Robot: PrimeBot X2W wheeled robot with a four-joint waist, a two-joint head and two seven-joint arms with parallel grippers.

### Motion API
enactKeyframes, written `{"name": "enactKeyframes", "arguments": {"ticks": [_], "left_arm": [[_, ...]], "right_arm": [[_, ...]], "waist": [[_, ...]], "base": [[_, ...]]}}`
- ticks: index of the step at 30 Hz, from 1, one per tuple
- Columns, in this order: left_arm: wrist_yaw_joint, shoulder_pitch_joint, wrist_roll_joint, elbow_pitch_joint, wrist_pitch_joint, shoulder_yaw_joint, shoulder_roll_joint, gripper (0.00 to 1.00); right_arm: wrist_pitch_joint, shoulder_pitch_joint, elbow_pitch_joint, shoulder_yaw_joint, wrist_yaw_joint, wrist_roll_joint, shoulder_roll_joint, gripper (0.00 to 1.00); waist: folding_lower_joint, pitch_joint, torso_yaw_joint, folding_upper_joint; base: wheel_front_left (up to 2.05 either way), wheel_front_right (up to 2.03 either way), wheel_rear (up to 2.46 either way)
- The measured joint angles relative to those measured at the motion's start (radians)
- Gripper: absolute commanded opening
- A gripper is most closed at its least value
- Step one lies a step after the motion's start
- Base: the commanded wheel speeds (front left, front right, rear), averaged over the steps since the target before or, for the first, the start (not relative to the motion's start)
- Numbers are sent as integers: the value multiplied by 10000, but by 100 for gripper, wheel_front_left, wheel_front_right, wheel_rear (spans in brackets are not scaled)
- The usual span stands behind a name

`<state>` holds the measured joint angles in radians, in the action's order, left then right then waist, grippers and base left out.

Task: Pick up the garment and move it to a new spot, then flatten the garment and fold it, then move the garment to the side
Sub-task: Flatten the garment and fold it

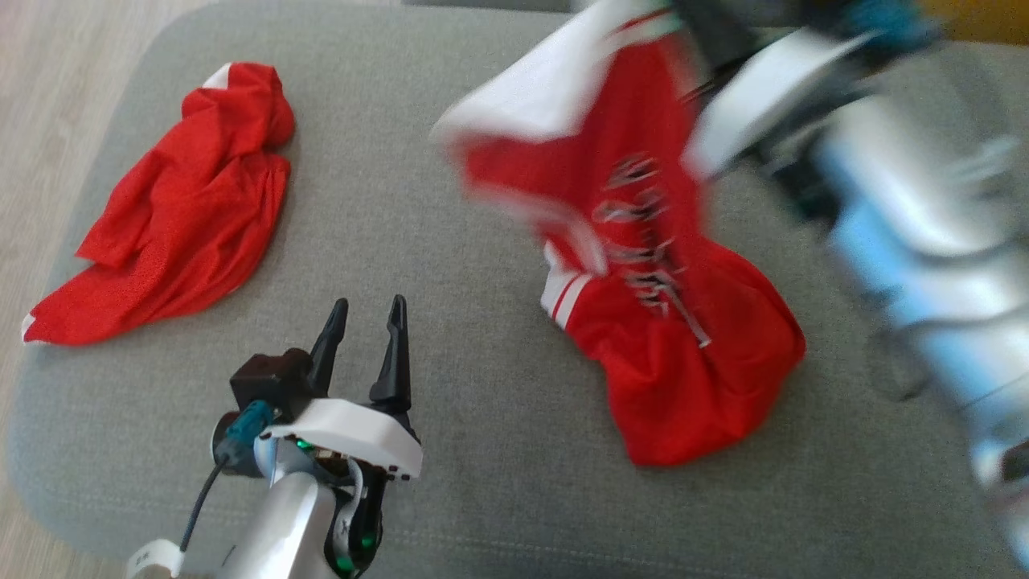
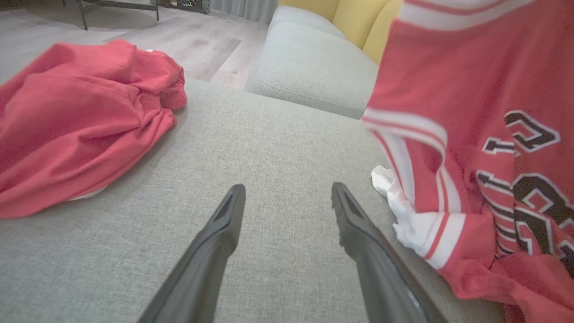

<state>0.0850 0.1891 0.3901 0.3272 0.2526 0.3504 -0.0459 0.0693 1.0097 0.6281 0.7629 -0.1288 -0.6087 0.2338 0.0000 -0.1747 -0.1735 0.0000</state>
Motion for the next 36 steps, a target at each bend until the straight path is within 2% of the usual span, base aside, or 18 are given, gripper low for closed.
{"name": "enactKeyframes", "arguments": {"ticks": [3,6,7,8,13,21,31,36], "left_arm": [[-2,6,2,-12,0,61,2,100],[-6,35,2,-2,0,75,0,100],[-31,57,2,6,0,86,0,100],[-63,84,2,12,0,92,0,100],[-63,381,0,33,0,107,2,100],[-59,428,-4,67,0,-105,4,100],[-58,314,-2,0,0,-435,10,100],[-56,-69,-2,-84,0,-575,15,100]], "right_arm": [[-100,429,819,-642,2,44,930,0],[-305,835,1829,-1009,2,270,1436,0],[-339,983,2219,-1095,2,426,1522,40],[-320,1125,2621,-1225,0,614,1567,100],[79,1754,4460,-1758,2,1296,1386,100],[865,1821,4997,-1659,2,1524,782,100],[1647,498,3833,-1672,2,1053,731,100],[1789,-1054,2339,-2115,2,1016,844,100]], "waist": [[0,-191,-67,0],[0,-400,-132,0],[0,-472,-148,0],[0,-538,-163,0],[0,-732,-121,0],[0,-489,290,0],[0,130,861,0],[0,510,1179,0]], "base": [[0,0,0],[0,0,0],[0,0,0],[0,0,0],[0,0,0],[0,0,0],[0,0,0],[0,0,0]]}}
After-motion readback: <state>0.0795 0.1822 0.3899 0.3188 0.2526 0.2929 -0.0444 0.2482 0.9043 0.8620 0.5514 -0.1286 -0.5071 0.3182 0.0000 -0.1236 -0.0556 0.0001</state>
